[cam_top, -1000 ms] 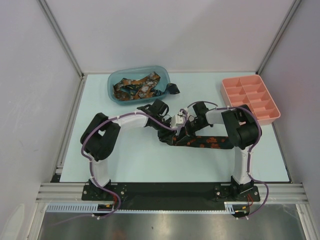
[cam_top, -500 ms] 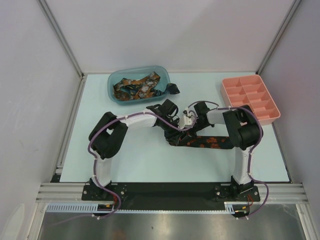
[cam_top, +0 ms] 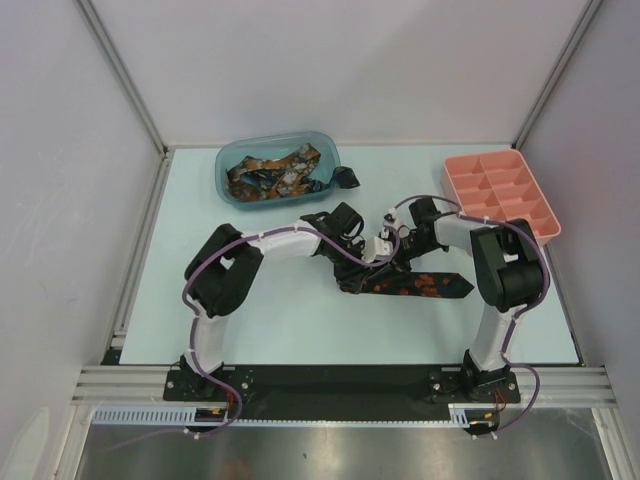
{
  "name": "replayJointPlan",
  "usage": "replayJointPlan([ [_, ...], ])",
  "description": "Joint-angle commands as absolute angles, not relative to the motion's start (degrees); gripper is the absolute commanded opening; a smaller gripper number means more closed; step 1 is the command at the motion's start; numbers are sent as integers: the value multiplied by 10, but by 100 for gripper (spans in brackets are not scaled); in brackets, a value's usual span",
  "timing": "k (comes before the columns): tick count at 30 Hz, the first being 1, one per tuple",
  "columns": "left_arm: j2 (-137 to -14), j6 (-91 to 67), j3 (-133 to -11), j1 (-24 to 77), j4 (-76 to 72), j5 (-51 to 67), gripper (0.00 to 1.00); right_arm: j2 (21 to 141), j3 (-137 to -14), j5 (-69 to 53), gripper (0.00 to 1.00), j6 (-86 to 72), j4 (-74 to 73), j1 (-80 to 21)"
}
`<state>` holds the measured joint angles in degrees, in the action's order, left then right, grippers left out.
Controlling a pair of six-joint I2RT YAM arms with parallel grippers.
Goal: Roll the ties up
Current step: Roll the tie at the center of the board.
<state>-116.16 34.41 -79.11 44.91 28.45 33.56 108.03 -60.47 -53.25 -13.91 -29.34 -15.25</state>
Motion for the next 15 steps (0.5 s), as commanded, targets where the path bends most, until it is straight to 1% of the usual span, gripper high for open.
replayJointPlan([
  [1,-1207,342,-783,465,317,289,36,1062,-593,-571,47,-181,-253,-162],
  [7,-1207,345,-784,465,313,285,38,1092,-587,-553,46,-187,-228,-171],
  [9,-1205,346,-782,465,314,284,39,1102,-586,-545,43,-193,-210,-174],
  [10,-1204,346,-782,465,314,285,40,1104,-585,-546,40,-196,-205,-174],
  [11,-1202,347,-781,465,312,285,41,1106,-585,-543,28,-199,-200,-175],
  [12,-1201,347,-782,465,312,284,43,1109,-585,-538,22,-199,-196,-175],
  [14,-1199,345,-782,465,312,285,45,1117,-586,-537,14,-193,-199,-176],
  [15,-1198,345,-780,465,312,286,47,1121,-588,-537,13,-190,-206,-174],
])
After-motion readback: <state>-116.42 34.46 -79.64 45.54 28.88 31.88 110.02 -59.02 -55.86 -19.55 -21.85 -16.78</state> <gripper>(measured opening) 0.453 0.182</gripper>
